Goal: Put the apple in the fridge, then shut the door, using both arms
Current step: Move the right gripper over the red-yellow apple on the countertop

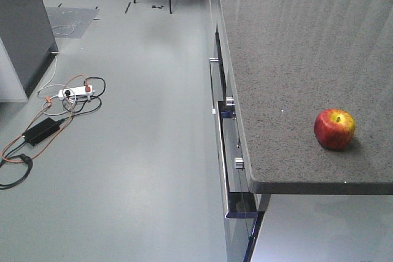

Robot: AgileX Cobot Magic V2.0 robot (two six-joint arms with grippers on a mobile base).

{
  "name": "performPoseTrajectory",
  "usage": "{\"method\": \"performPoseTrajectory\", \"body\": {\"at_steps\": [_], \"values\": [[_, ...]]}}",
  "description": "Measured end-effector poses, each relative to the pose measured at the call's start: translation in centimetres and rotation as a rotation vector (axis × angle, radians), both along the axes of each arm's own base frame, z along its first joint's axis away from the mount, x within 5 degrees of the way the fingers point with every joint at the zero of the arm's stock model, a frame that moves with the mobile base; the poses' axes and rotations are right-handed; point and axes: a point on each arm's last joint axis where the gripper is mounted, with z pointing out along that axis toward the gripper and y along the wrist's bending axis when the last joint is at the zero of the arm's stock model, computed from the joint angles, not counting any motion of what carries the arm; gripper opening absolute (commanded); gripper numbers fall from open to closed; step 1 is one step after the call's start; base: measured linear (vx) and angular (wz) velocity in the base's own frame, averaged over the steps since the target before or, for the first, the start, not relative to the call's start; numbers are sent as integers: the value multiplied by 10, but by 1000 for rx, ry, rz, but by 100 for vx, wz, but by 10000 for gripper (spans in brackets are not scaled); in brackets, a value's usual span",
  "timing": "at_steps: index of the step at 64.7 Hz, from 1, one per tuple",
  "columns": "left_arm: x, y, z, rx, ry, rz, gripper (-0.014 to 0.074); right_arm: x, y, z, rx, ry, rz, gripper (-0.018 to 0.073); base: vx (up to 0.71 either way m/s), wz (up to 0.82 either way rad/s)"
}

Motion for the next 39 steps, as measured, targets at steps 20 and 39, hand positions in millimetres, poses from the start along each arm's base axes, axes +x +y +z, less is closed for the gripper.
{"method": "performPoseTrajectory", "body": {"at_steps": [20,39], "values": [[0,0,0,0,0,0,-6,1,0,5,38,-58,-8,-1,0,0],[0,0,0,0,0,0,-6,2,-4,33,123,-318,-59,-1,0,0]]}}
